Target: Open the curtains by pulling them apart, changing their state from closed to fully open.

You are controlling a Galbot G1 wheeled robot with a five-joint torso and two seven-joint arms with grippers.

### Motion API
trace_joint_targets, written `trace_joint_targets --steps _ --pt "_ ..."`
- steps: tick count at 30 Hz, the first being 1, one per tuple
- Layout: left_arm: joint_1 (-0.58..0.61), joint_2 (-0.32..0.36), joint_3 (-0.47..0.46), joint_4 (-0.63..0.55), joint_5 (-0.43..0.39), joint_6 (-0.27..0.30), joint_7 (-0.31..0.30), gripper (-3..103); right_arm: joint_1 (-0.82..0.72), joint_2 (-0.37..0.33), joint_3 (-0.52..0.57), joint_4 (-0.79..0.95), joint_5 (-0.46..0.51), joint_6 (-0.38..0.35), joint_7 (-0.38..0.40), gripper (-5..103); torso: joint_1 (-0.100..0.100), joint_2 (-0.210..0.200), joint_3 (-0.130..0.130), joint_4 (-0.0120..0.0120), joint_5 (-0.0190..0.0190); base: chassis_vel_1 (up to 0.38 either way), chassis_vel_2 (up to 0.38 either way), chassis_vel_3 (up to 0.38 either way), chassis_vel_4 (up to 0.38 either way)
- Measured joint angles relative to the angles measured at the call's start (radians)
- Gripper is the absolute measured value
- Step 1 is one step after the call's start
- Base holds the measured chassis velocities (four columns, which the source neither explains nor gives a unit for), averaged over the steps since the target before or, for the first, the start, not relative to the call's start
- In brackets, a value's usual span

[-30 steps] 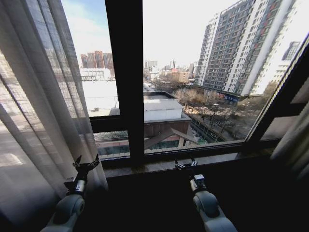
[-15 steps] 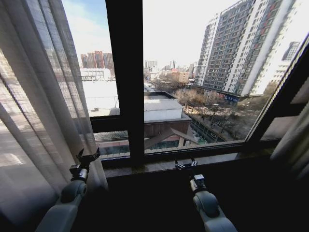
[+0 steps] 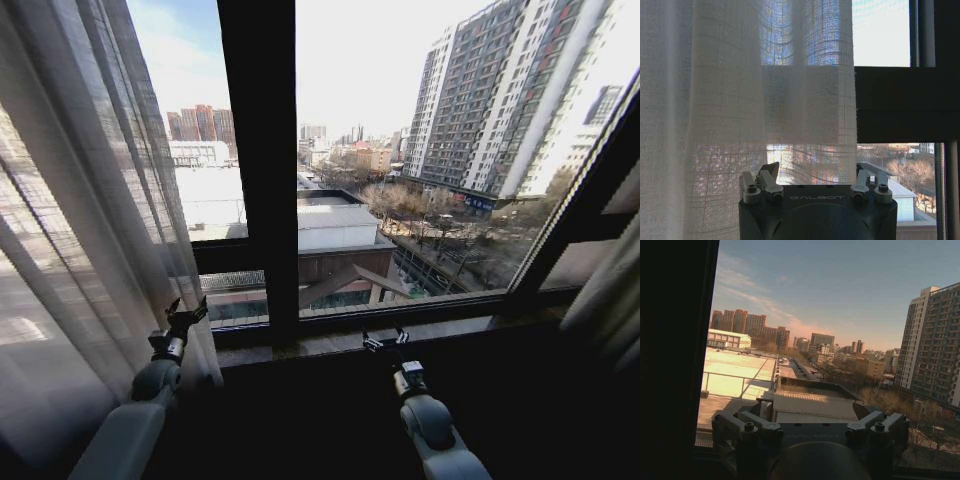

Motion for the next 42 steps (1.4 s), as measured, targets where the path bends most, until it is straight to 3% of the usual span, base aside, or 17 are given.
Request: trace_joint_targets --steps 1,4,6,10,11,20,42 --pt "0.003 -0.002 -0.001 -0.005 0.0 -0.001 0.0 72 0.0 0.0 0.0 0.0 0.0 0.0 0.0 100 0.0 0.0 0.0 0.0 0.0 0.0 0.0 0.0 0.0" --pt "0.01 -0.011 -0.004 -0.011 0.001 -0.007 -0.001 56 0.0 0.0 0.0 0.0 0.0 0.0 0.0 100 0.0 0.0 0.0 -0.0002 0.0001 0.0 0.0 0.0 0.0" --pt "0.012 -0.012 -0.006 -0.012 0.001 -0.009 -0.001 56 0.0 0.0 0.0 0.0 0.0 0.0 0.0 100 0.0 0.0 0.0 -0.0003 0.0001 0.0 0.0 0.0 0.0" --pt "0.022 -0.019 -0.017 -0.019 0.002 -0.014 -0.004 34 0.0 0.0 0.0 0.0 0.0 0.0 0.0 100 0.0 0.0 0.0 -0.0002 0.0001 0.0 0.0 0.0 0.0" --pt "0.022 -0.019 -0.017 -0.019 0.002 -0.014 -0.004 34 0.0 0.0 0.0 0.0 0.0 0.0 0.0 100 0.0 0.0 0.0 -0.0002 0.0001 0.0 0.0 0.0 0.0" --pt "0.089 -0.052 -0.067 -0.113 0.031 0.012 -0.06 3 0.0 0.0 0.0 0.0 0.0 0.0 0.0 100 0.0 0.0 0.0 0.0 0.0002 0.0 0.0 0.0 0.0" --pt "0.114 -0.022 -0.087 -0.128 0.027 0.003 -0.07 0 0.0 0.0 0.0 0.0 0.0 0.0 0.0 100 0.0 0.0 0.0 -0.0002 -0.0001 0.065 0.066 -0.071 -0.074"
